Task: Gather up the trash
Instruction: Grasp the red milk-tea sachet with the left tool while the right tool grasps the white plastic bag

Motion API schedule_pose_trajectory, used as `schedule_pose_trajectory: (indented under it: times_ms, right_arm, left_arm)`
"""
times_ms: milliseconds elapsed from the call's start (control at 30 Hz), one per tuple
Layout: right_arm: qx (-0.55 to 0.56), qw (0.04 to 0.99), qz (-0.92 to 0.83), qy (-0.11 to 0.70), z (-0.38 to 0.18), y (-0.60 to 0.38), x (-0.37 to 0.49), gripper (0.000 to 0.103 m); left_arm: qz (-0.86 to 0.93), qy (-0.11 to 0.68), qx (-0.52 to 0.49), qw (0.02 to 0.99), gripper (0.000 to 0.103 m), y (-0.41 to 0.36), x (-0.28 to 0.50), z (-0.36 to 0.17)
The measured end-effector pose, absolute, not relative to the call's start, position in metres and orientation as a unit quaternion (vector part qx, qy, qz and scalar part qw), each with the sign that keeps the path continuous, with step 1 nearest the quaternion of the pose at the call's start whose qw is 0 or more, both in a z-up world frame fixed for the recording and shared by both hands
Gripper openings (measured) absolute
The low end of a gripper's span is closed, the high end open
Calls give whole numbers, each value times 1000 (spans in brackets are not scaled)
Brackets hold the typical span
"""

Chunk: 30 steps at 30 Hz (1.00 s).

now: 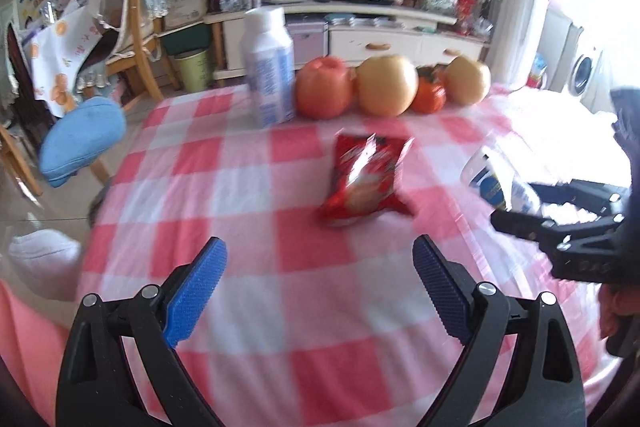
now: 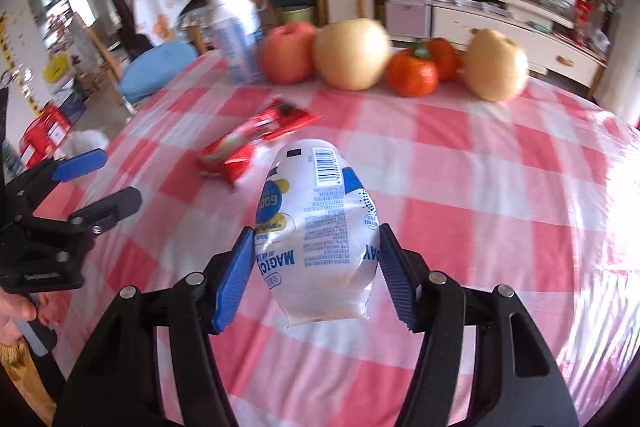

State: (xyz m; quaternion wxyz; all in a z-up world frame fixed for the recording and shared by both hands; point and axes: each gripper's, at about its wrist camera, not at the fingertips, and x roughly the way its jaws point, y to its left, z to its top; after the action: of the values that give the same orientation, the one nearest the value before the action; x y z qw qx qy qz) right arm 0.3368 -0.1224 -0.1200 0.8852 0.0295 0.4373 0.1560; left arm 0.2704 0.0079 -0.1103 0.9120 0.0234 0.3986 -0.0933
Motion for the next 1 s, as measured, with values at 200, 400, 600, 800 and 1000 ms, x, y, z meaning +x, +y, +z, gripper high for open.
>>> schedule_pose_trajectory:
  times_ms: [200,400,600,800,1000]
  right_arm:
    - [56,885,143,440,-119,-146,339,62]
    - [60,881,154,443,-120,-148,338,62]
    - [62,880,167,440,-116,-144,336,62]
    - [62,879,175,438,-114,-139,332,62]
    - [55,880,180,437,-114,-133,329,62]
  left_arm:
    - [-115,427,41,896,93,-30,321,-124]
    - [-109,476,5,873,93,-37,361,-150]
    - [-103,492,-14,864,84,-36,378,-164]
    - [-96,491,-3,866,66,-44,380,-164]
    - [-91,489,-20,867,56,-42,375,-161]
